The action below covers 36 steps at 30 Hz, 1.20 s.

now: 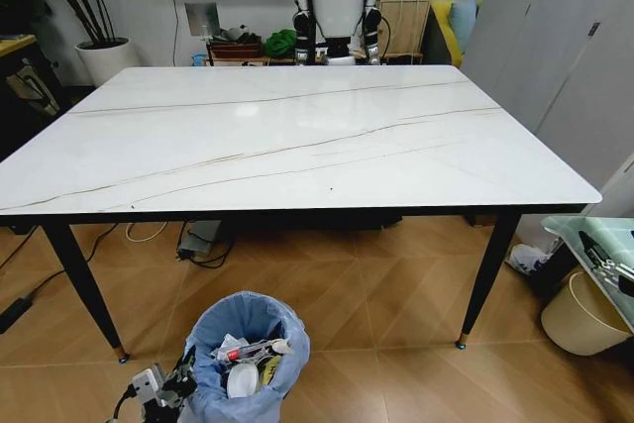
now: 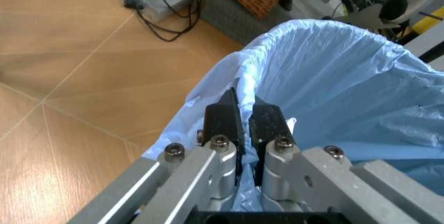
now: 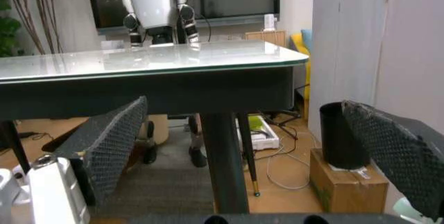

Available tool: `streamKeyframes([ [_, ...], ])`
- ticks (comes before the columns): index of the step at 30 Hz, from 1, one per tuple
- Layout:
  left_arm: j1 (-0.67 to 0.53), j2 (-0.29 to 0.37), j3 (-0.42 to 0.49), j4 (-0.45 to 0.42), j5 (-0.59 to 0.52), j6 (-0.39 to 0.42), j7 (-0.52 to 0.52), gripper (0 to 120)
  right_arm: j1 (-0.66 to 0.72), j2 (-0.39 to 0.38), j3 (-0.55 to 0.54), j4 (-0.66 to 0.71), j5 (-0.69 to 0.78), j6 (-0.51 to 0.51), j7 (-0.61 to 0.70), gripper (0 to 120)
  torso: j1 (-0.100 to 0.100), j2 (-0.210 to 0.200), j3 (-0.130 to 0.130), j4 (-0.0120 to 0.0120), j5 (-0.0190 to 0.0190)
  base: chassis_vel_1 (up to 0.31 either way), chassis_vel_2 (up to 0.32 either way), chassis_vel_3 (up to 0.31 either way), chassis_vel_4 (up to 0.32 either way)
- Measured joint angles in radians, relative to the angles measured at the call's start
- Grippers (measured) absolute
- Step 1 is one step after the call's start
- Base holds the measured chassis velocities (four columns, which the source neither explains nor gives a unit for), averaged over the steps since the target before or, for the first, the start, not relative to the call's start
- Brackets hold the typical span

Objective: Pick up the trash bin and place the trash from the table into it.

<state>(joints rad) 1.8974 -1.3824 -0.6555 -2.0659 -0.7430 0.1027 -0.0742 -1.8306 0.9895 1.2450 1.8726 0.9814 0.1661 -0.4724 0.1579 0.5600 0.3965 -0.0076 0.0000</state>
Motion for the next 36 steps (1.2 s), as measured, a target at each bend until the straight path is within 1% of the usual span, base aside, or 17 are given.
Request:
streamKeyframes([
  [4, -0.023, 0.005, -0.004, 0.027, -0.01, 0.006, 0.002, 0, 0.0, 0.0, 0.0, 0.0, 0.0, 0.0, 0.0, 100, -0.005, -0.014, -0.009, 0.0, 0.0001, 0.0, 0.0, 0.0, 0.0],
  [6, -0.046, 0.006, -0.005, 0.06, -0.011, 0.009, 0.005, 0, 0.0, 0.0, 0.0, 0.0, 0.0, 0.0, 0.0, 100, -0.011, -0.028, -0.017, 0.0, 0.0, 0.0, 0.0, 0.0, 0.0],
  [9, -0.063, 0.007, -0.005, 0.084, -0.01, 0.009, 0.007, 0, 0.0, 0.0, 0.0, 0.0, 0.0, 0.0, 0.0, 100, -0.015, -0.039, -0.024, 0.0, 0.0, 0.0, 0.0, 0.0, 0.0],
  [16, -0.091, 0.008, -0.011, 0.124, -0.008, 0.007, 0.015, 0, 0.0, 0.0, 0.0, 0.0, 0.0, 0.0, 0.0, 100, -0.027, -0.069, -0.042, 0.0, 0.0, 0.0, 0.0, 0.0, 0.0],
  [18, -0.091, 0.008, -0.011, 0.124, -0.007, 0.006, 0.016, 0, 0.0, 0.0, 0.0, 0.0, 0.0, 0.0, 0.0, 100, -0.028, -0.071, -0.043, 0.0, 0.0, 0.0, 0.0, 0.0, 0.0],
  [20, -0.082, 0.007, -0.01, 0.115, 0.001, 0.001, 0.017, 0, 0.0, 0.0, 0.0, 0.0, 0.0, 0.0, 0.0, 100, -0.032, -0.083, -0.05, -0.0001, 0.0, 0.0, 0.0, 0.0, 0.0],
  [27, -0.029, -0.004, -0.003, 0.047, 0.029, -0.009, 0.017, 0, 0.0, 0.0, 0.0, 0.0, 0.0, 0.0, 0.0, 100, -0.044, -0.113, -0.069, 0.0, 0.0002, 0.0, 0.0, 0.0, 0.0],
  [36, -0.028, -0.005, -0.016, 0.046, 0.033, -0.012, 0.017, 0, 0.0, 0.0, 0.0, 0.0, 0.0, 0.0, 0.0, 100, -0.054, -0.141, -0.086, 0.0, 0.0, 0.0, 0.0, 0.0, 0.0],
])
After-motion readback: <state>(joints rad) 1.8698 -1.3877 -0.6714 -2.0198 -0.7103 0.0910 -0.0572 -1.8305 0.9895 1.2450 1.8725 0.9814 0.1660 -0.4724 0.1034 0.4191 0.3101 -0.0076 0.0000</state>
